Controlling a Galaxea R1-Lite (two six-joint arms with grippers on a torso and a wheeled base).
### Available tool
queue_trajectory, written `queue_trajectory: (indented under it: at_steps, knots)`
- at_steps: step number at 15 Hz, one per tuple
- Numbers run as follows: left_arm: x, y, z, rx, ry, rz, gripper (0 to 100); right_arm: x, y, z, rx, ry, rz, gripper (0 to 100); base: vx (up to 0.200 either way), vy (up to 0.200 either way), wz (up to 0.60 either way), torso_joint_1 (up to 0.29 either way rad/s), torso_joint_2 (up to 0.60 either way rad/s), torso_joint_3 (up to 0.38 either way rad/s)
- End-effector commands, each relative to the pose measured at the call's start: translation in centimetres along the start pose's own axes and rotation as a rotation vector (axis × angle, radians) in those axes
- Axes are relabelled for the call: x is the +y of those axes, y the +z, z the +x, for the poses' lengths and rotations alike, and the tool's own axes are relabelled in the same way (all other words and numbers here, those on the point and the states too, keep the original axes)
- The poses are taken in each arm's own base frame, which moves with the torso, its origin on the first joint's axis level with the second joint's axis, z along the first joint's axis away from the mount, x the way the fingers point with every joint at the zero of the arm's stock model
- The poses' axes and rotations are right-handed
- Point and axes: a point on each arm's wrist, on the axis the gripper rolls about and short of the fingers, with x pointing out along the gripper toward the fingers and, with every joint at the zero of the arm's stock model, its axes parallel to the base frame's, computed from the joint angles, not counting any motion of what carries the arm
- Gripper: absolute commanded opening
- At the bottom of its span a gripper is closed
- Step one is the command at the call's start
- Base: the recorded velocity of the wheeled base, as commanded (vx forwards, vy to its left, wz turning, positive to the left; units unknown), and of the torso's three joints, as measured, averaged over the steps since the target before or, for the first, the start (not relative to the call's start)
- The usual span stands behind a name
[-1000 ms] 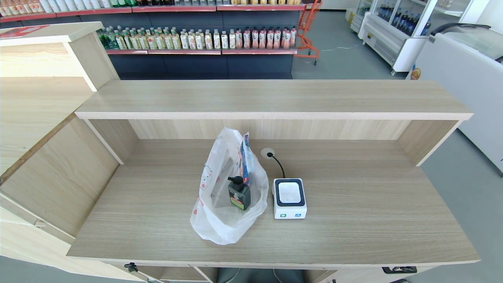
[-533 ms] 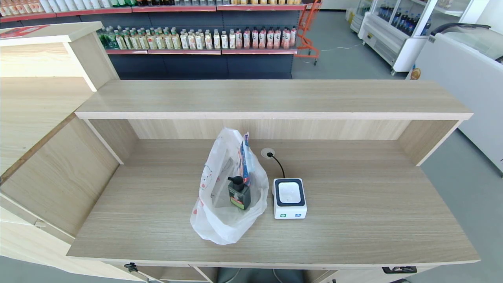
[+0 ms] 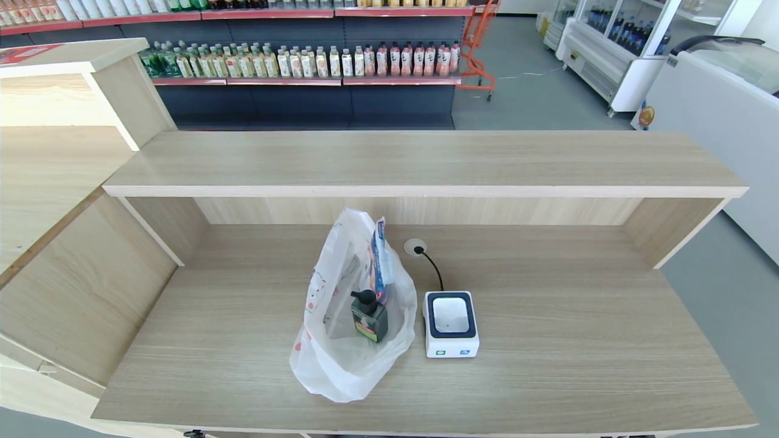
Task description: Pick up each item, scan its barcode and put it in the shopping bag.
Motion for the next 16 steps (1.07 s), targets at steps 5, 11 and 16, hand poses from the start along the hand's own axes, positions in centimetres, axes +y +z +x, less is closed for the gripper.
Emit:
queue_trajectory:
  at_steps: [5,11,16]
  knots:
    - [0.0,0.0,0.0,-0.001,0.0,0.0,100,0.0,0.01,0.04,0.005,0.0,0.001,0,0.0,0.0,0.0,0.0,0.0,0.0]
    - [0.0,0.0,0.0,-0.001,0.0,0.0,100,0.0,0.01,0.04,0.005,0.0,0.001,0,0.0,0.0,0.0,0.0,0.0,0.0]
    - [0.0,0.0,0.0,-0.001,0.0,0.0,100,0.0,0.01,0.04,0.005,0.0,-0.001,0,0.0,0.0,0.0,0.0,0.0,0.0]
